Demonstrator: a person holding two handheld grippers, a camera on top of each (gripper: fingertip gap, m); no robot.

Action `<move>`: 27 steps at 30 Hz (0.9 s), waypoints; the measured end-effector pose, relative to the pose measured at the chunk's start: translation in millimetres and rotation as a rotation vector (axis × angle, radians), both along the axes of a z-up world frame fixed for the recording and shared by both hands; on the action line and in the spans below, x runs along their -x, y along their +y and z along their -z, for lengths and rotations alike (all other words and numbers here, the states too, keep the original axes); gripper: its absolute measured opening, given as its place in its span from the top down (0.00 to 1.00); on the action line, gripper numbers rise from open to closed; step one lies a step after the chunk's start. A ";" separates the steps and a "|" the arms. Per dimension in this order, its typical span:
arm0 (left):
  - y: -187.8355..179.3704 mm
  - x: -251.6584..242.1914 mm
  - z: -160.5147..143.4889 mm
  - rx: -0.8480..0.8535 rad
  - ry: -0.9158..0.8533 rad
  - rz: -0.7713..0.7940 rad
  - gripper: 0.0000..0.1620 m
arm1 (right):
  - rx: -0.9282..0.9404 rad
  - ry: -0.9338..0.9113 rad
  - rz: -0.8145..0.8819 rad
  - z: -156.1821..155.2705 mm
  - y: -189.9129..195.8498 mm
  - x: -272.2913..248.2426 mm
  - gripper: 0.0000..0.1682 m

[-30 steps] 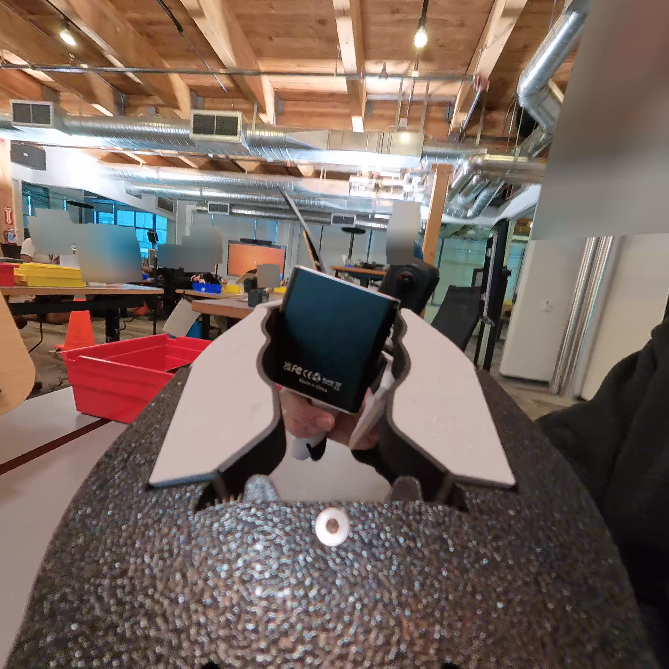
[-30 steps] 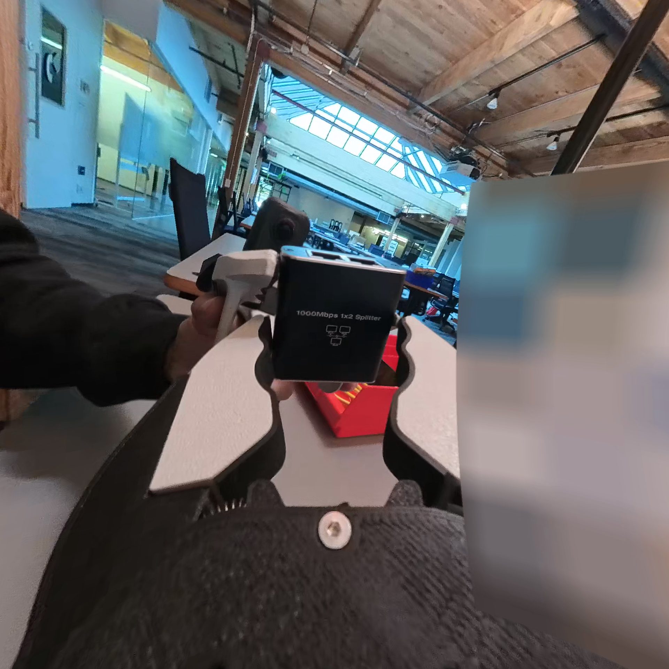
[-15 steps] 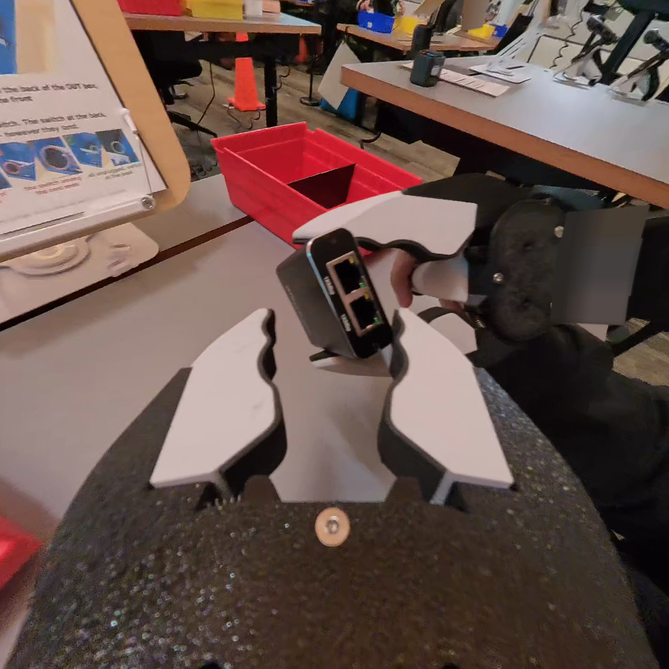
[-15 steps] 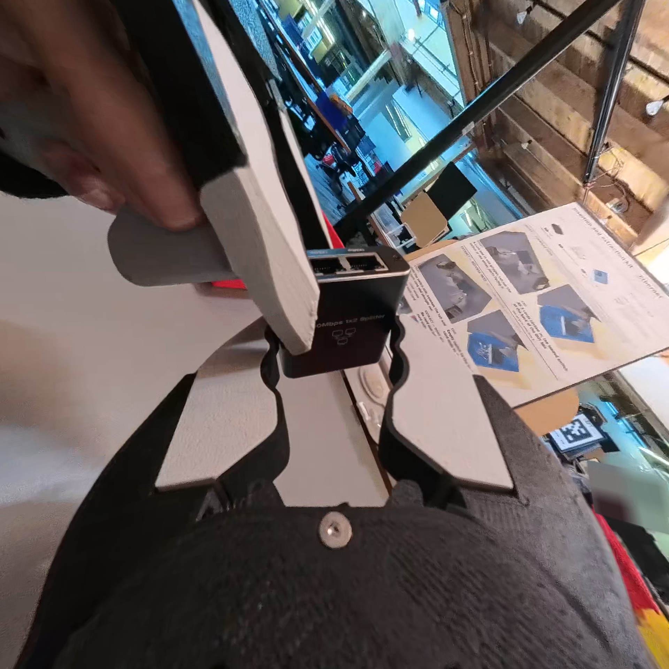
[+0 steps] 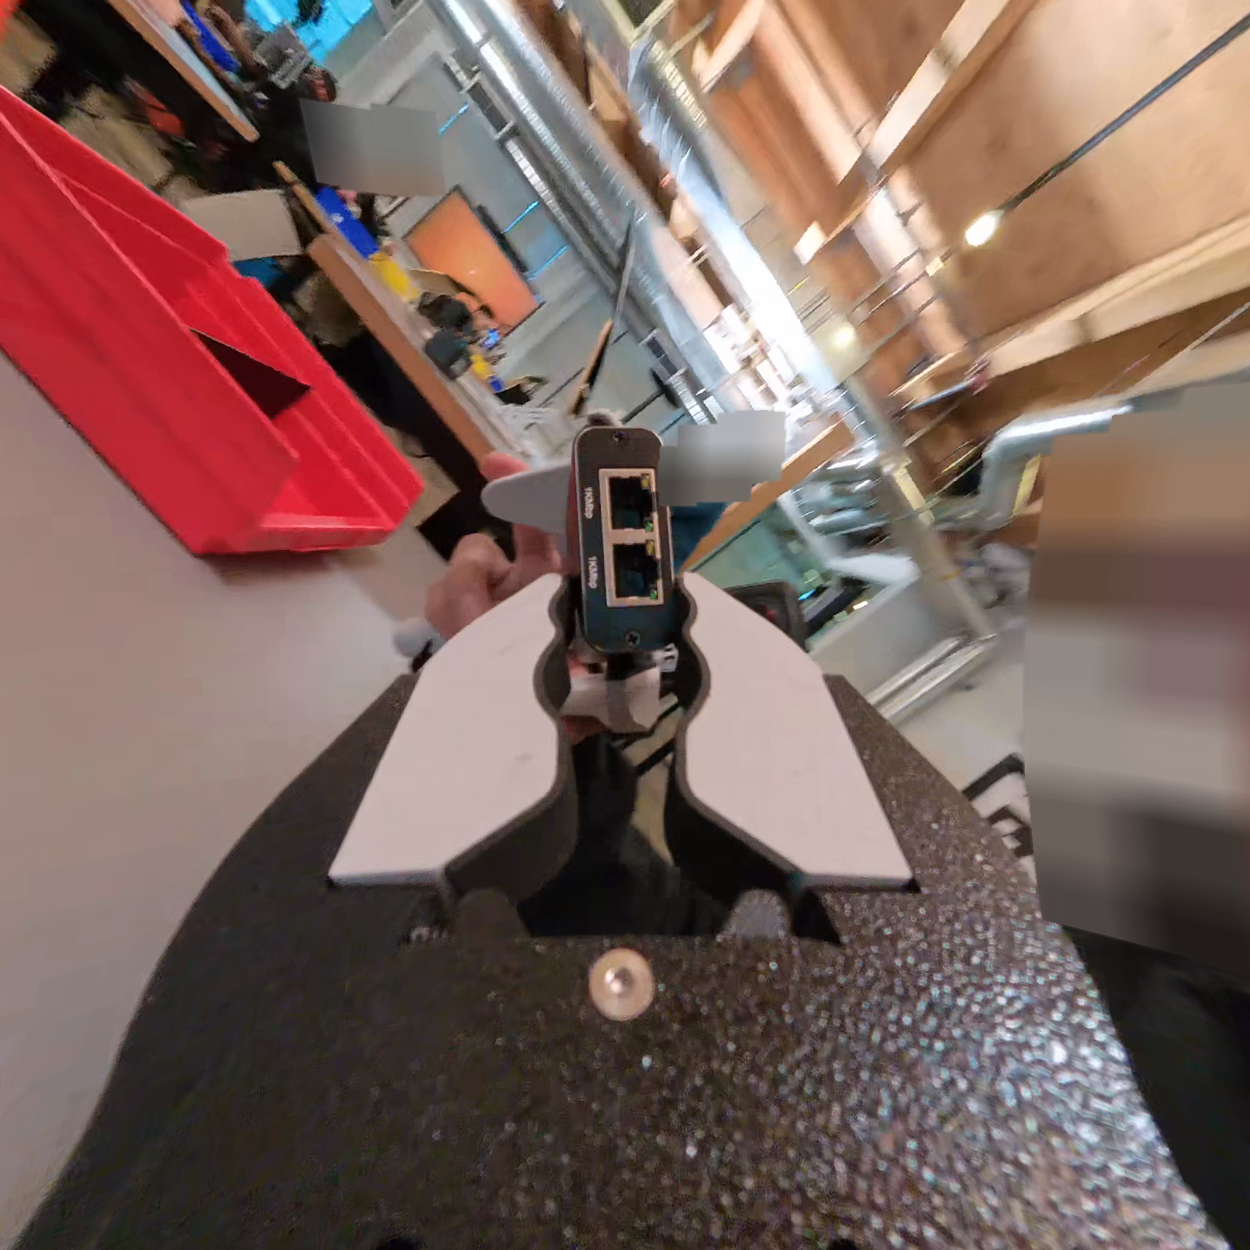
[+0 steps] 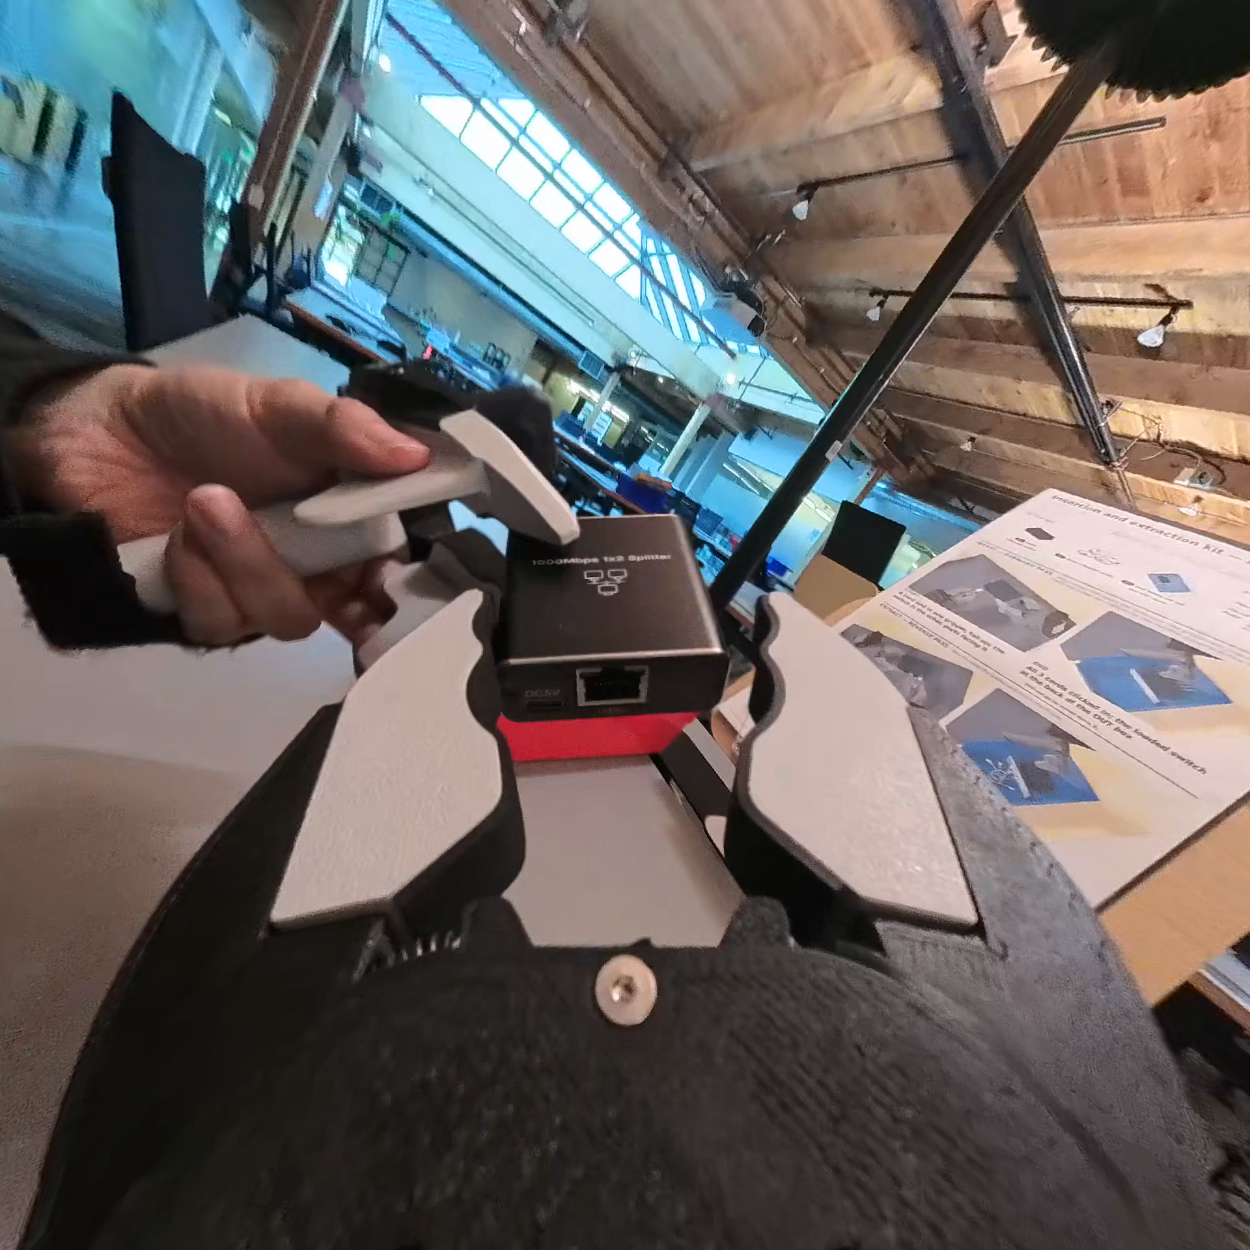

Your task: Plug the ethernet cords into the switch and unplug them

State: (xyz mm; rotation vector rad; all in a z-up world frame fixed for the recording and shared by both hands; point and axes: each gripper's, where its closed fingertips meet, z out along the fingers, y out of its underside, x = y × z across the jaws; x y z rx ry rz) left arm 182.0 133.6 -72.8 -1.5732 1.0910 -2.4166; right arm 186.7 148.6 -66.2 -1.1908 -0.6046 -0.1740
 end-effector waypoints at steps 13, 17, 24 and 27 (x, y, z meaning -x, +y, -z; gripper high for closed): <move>-17.4 -4.4 11.2 0.210 0.027 0.088 0.85 | 0.034 0.146 -0.121 -0.3 2.2 10.6 0.53; -16.2 -4.4 15.2 0.160 0.049 0.059 0.85 | 0.107 0.137 -0.113 8.5 5.3 9.2 0.53; -13.0 -2.1 18.9 0.064 0.087 0.023 0.85 | 0.147 0.156 -0.140 15.5 8.6 10.9 0.54; -12.9 0.2 19.0 0.062 0.094 0.037 0.85 | 0.148 0.177 -0.170 14.6 7.2 13.9 0.54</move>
